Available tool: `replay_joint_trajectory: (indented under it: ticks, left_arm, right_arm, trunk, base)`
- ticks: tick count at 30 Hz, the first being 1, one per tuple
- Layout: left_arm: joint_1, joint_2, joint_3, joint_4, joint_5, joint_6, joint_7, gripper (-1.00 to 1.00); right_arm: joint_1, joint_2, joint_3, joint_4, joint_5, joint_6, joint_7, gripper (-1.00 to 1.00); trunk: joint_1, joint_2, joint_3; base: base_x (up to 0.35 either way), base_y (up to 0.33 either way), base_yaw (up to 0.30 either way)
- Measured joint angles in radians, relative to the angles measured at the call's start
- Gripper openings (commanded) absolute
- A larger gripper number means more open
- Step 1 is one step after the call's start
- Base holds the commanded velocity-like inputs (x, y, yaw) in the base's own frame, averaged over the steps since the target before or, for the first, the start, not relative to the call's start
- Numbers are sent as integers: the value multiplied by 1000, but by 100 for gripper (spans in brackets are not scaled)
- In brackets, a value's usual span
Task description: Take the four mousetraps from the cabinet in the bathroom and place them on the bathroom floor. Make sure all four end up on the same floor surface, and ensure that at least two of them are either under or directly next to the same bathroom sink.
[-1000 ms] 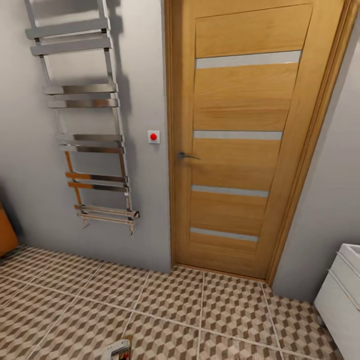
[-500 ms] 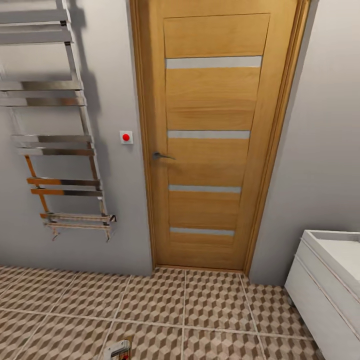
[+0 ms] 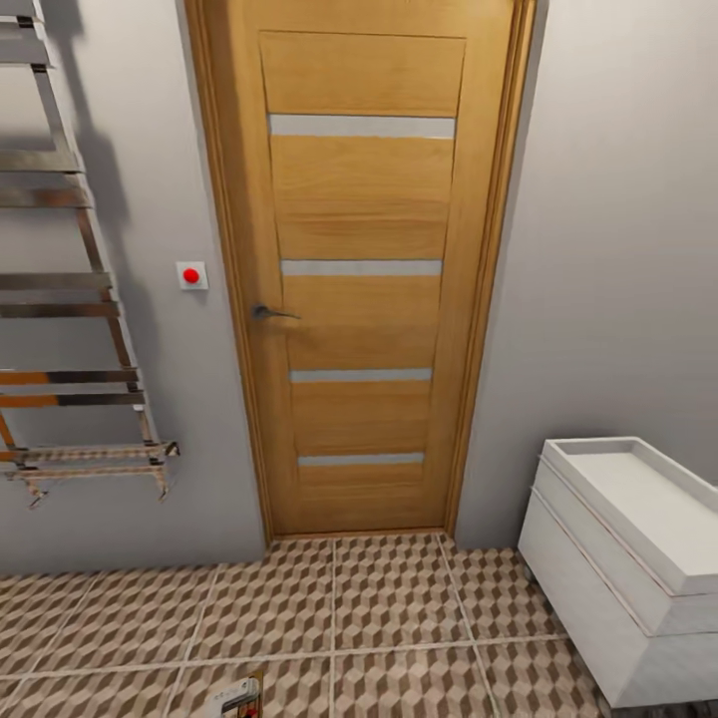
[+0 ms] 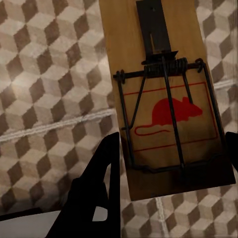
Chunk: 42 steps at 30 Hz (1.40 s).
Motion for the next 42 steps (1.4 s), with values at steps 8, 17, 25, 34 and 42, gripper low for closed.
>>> replay_joint_trajectory:
  ticks: [8,17,25,34,42]
  left_arm:
    - [0,0,0,0,0,0,0,-100]
    - [0,0,0,0,0,0,0,-100]
    - [0,0,0,0,0,0,0,-100]
    - [0,0,0,0,0,0,0,-100]
    - [0,0,0,0,0,0,0,-100]
  right_arm:
    - [0,0,0,0,0,0,0,-100]
    - [0,0,0,0,0,0,0,-100]
    - [0,1,0,0,0,0,0,-100]
    - [0,1,0,0,0,-1,0,-100]
    - [0,1,0,0,0,0,0,-100]
  trunk:
    - [0,0,0]
    - [0,0,0]
    - [0,0,0]
    - [0,0,0]
    - [0,0,0]
  base:
    - [0,0,-298]
    - [0,0,-298]
    - [0,0,-298]
    - [0,0,-298]
    - [0,0,-298]
